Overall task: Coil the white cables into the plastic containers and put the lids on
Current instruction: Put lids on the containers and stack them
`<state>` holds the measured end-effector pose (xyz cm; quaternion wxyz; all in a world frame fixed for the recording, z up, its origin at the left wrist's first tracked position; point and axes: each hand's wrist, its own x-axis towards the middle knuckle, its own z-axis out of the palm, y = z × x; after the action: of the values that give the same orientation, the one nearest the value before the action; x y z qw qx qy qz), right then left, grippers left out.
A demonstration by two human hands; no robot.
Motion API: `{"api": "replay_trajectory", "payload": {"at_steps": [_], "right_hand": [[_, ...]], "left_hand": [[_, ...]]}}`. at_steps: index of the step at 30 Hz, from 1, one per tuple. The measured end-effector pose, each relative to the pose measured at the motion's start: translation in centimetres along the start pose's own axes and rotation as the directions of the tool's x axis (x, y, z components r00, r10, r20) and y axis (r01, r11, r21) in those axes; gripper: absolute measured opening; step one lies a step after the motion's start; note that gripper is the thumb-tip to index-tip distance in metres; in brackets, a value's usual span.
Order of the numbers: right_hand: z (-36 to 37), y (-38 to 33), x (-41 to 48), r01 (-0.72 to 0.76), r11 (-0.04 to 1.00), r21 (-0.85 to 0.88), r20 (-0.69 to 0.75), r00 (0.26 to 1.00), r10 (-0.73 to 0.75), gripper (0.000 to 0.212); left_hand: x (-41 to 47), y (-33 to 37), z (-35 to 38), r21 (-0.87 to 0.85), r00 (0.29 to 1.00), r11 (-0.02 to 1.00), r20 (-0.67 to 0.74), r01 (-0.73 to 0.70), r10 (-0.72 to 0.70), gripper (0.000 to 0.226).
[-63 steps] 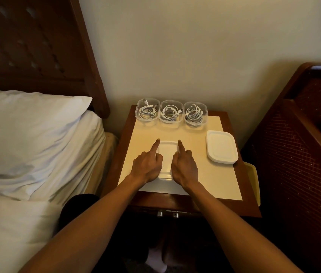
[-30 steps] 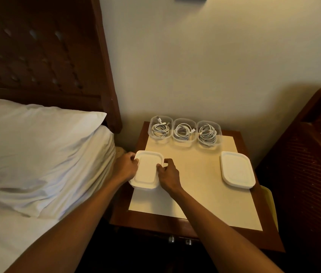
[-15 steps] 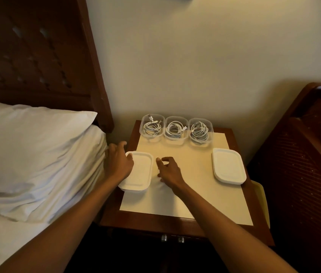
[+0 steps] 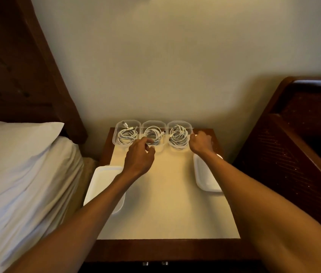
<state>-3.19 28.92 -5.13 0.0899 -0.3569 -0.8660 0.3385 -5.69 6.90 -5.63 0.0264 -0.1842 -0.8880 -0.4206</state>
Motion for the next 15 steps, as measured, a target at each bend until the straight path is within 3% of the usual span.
{"api": "replay_trajectory", "payload": {"at_steps": [3, 7, 11, 15], "right_hand": [[0.8, 0.3, 0.9, -0.041, 0.997, -0.062, 0.067, 0.997, 0.045, 0.041], [1.5, 0.6, 1.6, -0.128, 0.992, -0.018, 0.105, 0.986, 0.129, 0.036], [1.2, 0.8, 1.5, -0.132, 0.99, 0.057, 0.063, 0.99, 0.128, 0.034], [0.2, 1.7, 0.3, -0.046, 0.984, 0.17, -0.025, 0.998, 0.051, 0.027]], "left_hand": [[0.8, 0.3, 0.5, -0.032, 0.999, 0.999, 0.032, 0.006, -0.005, 0.022], [1.5, 1.0, 0.7, -0.072, 0.999, 0.997, 0.043, 0.007, -0.004, 0.018], [1.7, 1.7, 0.7, -0.144, 0.999, 0.989, 0.05, 0.02, -0.013, 0.02], [1.4, 2.1, 1.1, -0.199, 0.998, 0.979, 0.043, 0.055, -0.047, 0.028]]}}
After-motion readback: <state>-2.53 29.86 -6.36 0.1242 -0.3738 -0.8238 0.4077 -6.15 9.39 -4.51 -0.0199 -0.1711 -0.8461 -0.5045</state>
